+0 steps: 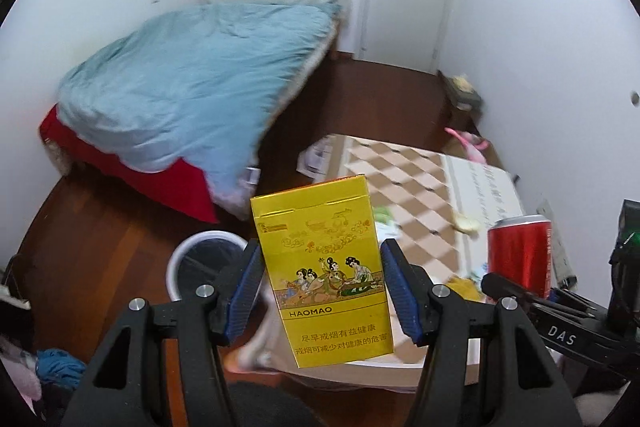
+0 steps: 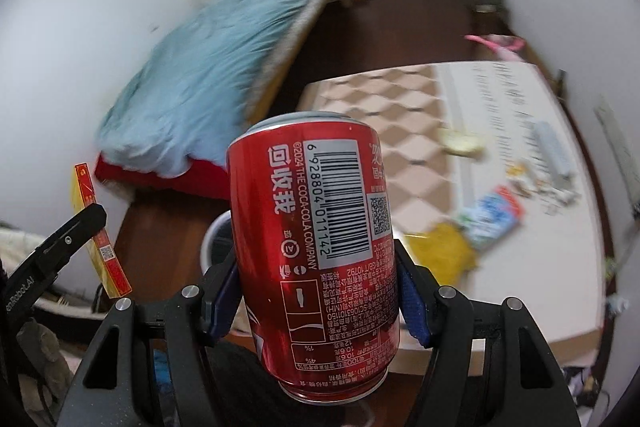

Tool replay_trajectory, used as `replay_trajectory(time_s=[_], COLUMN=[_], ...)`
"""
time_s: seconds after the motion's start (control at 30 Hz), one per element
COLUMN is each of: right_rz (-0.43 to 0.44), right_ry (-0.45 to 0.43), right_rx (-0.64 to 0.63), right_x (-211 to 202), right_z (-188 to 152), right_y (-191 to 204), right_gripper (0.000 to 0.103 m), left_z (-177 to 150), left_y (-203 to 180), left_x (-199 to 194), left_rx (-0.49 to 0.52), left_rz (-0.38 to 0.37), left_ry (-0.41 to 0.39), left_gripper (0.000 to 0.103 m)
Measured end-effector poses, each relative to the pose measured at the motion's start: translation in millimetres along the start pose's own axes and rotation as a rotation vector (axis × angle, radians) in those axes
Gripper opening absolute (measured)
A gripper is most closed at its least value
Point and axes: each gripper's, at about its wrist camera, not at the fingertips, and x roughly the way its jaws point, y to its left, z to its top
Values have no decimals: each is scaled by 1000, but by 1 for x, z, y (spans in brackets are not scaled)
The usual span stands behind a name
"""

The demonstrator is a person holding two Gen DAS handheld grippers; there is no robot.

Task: Collect trash
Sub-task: 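Carry the can and cigarette pack with both tools over the white trash bin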

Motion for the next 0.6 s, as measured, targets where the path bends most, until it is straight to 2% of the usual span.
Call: replay_trajectory(time_s=[0.1, 0.2, 0.23, 0.4, 0.6], right_rz=[55, 97, 107, 131, 113], right_ry=[41, 98, 118, 226, 390], right_rx=[-48, -105, -122, -172, -193], right_x=[29, 75, 92, 184, 317], right_z=[2, -1, -2, -8, -17], right_y=[46, 96, 111, 173, 216], right_gripper=[69, 69, 69, 69, 69], left_z=[0, -5, -7, -20, -39], left_y=[49, 100, 115, 194, 256], left_x=[5, 29, 41, 120, 226], left_rx=[-51, -105, -129, -236, -353], left_rz=[46, 82, 47, 70, -5], left_ry=[16, 70, 115, 270, 440], left_gripper=[56, 56, 56, 56, 56])
